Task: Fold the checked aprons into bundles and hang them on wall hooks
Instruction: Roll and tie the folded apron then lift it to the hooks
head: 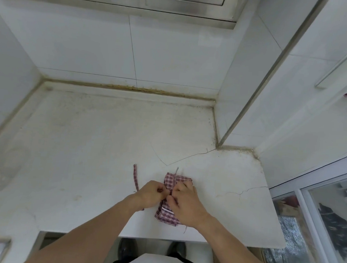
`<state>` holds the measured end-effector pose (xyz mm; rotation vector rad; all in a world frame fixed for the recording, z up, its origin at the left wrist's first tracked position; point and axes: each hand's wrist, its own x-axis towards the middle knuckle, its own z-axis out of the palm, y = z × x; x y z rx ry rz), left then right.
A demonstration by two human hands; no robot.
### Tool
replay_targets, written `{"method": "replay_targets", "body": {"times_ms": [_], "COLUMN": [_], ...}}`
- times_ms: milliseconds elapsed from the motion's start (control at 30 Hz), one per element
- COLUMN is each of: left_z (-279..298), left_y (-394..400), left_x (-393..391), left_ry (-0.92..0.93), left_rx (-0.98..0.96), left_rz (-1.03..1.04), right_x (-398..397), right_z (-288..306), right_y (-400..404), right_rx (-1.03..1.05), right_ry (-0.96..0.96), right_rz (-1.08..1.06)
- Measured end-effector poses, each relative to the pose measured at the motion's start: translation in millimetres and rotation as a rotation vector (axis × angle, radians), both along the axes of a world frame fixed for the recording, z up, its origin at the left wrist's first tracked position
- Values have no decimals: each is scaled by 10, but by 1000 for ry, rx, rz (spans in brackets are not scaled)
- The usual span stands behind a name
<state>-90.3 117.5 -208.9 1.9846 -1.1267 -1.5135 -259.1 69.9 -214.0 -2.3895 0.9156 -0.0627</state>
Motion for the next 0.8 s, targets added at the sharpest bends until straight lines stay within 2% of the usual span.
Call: {"method": "replay_targets", "body": {"times_ms": [100, 200, 333, 433, 500, 600, 700, 733, 800], "left_z": [-43, -75, -119, -207, -266, -226, -115, -68, 5], "left_y": [-5, 1, 60, 186, 271, 260, 173, 143, 95], "left_x": [11, 19, 35, 152, 256, 289, 207, 168, 78], "left_ry": [-113, -190, -155, -154, -219, -348, -336, -268, -127], "left_rx": [-77, -139, -207, -188, -143, -50, 6, 14, 19], "left_rz": [-22, 2, 142, 212, 196, 78, -18, -21, -5], "right_x": [-62, -131, -207, -363, -489, -530, -429, -388, -305], "right_z": [100, 186, 242, 298, 298, 221, 182, 181, 230], "right_y": [-65, -162, -267, -413, -480, -411, -331, -346, -368], "right_rx": [164, 311, 248, 129, 26, -108, -260, -224, -23], "right_ry": [-85, -48, 17, 255, 424, 534, 360, 280, 151], "right_rz": [-88, -165, -231, -222, -203, -174, -146, -151, -179]}}
